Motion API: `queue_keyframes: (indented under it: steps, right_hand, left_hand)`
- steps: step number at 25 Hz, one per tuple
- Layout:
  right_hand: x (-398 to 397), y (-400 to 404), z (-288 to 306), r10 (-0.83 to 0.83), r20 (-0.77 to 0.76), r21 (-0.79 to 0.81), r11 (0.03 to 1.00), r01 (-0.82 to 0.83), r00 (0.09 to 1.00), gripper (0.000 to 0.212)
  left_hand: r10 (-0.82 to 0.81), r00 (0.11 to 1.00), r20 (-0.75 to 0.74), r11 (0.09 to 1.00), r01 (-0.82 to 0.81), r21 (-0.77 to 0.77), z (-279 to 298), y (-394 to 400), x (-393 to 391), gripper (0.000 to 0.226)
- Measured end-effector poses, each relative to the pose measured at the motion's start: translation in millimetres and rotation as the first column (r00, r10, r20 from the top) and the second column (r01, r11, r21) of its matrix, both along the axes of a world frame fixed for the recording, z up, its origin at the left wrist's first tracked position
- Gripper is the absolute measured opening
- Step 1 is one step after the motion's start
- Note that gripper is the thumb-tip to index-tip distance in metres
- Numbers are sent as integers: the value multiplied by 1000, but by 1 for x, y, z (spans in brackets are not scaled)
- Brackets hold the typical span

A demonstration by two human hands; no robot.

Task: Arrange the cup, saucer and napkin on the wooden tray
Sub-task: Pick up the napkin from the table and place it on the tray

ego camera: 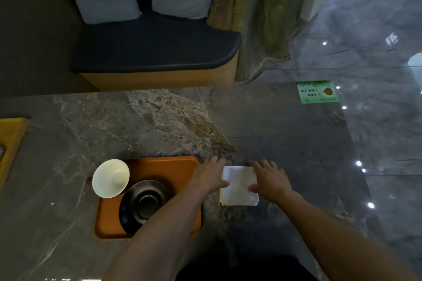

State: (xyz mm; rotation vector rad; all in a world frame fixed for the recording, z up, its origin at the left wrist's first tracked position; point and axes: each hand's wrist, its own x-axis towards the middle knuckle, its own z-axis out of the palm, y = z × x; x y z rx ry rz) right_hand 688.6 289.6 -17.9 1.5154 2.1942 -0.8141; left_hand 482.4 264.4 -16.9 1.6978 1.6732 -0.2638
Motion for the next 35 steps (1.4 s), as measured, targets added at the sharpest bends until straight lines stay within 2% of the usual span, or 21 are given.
queue_keyframes:
  steps: [4, 7, 11, 13, 16, 18, 21, 26, 29, 32, 35]
  right_hand:
    - [-4, 1, -1, -62, -38, -13, 998, 62, 997, 69]
    - [-6, 0, 1, -116, -83, -24, 993, 114, 990, 65]
    - [-5, -6, 5, -215, -133, -94, 975, 203, 968, 54]
    - [-4, -11, 9, -252, -148, -121, 964, 235, 956, 54]
    - [2, -18, 15, -330, -197, -194, 936, 293, 923, 49]
    - [7, -22, 20, -423, -258, -269, 895, 355, 869, 43]
    - [14, -30, 28, -506, -374, -360, 852, 381, 777, 37]
    - [11, -50, 36, -552, -469, -461, 819, 342, 689, 36]
    - [-1, -60, 35, -571, -512, -481, 810, 336, 642, 38]
    - [-22, -68, 31, -593, -532, -456, 802, 387, 604, 40]
    - [-47, -72, 26, -579, -555, -417, 815, 402, 597, 42]
  left_hand:
    - [78, 996, 34, 996, -79, 34, -4, -2, 3, 57]
    - [110, 991, 79, 993, -113, 35, -4, -4, 5, 47]
    - [195, 970, 144, 981, -195, -16, -2, -9, 7, 41]
    - [226, 962, 153, 974, -221, -50, 1, -13, 10, 46]
    - [272, 943, 191, 961, -258, -95, 7, -22, 11, 47]
    - [306, 923, 233, 952, -292, -91, 12, -31, 12, 43]
    - [392, 863, 319, 918, -387, -83, 16, -50, 12, 36]
    - [588, 689, 424, 794, -591, -141, 25, -82, 9, 37]
    - [644, 648, 407, 741, -661, -120, 30, -101, -1, 48]
    - [673, 599, 433, 695, -712, -94, 31, -113, -19, 48]
    - [677, 603, 422, 688, -722, -72, 31, -115, -43, 50]
